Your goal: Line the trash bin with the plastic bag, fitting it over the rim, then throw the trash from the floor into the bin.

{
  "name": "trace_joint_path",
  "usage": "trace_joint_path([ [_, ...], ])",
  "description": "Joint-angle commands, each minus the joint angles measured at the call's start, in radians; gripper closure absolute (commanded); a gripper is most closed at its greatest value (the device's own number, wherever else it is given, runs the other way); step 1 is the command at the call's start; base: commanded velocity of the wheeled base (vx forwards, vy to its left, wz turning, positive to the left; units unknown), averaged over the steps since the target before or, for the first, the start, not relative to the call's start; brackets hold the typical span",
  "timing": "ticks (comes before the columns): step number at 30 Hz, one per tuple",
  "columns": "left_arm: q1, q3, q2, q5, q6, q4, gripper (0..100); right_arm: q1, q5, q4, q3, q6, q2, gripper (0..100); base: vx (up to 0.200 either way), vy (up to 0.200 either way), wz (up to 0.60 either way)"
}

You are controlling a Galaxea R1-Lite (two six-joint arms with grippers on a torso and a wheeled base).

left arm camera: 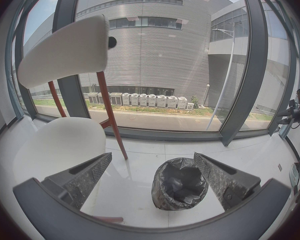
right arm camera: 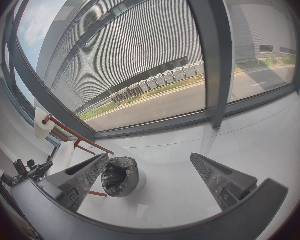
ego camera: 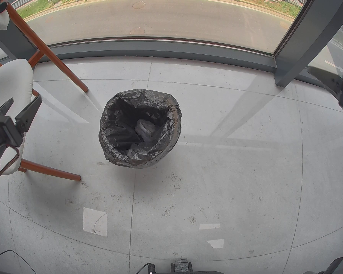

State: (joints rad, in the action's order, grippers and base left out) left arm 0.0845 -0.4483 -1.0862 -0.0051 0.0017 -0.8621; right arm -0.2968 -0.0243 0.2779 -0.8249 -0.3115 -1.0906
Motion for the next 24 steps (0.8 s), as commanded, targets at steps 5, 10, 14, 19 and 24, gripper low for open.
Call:
trace_joint_path([
  [5, -0.026, 0.28, 0.299, 0.001, 0.003, 0.002, 0, 0.096, 0.001, -0.009, 0.411, 0.134, 0.505, 0, 0.0, 0.0, 0.0],
  [10, -0.025, 0.355, 0.371, 0.001, 0.003, 0.032, 0, 0.099, 0.001, -0.012, 0.553, 0.212, 0.641, 0, 0.0, 0.0, 0.0],
  [14, -0.023, 0.381, 0.44, -0.001, 0.003, 0.106, 0, 0.099, -0.008, -0.048, 0.618, 0.249, 0.724, 0, 0.0, 0.0, 0.0],
  [19, -0.023, 0.384, 0.603, -0.003, 0.003, 0.344, 0, 0.107, -0.013, -0.213, 0.641, 0.252, 0.85, 0, 0.0, 0.0, 0.0],
  [24, -0.023, 0.381, 0.819, -0.003, 0.003, 0.592, 0, 0.13, -0.014, -0.352, 0.645, 0.253, 0.959, 0, 0.0, 0.0, 0.0],
])
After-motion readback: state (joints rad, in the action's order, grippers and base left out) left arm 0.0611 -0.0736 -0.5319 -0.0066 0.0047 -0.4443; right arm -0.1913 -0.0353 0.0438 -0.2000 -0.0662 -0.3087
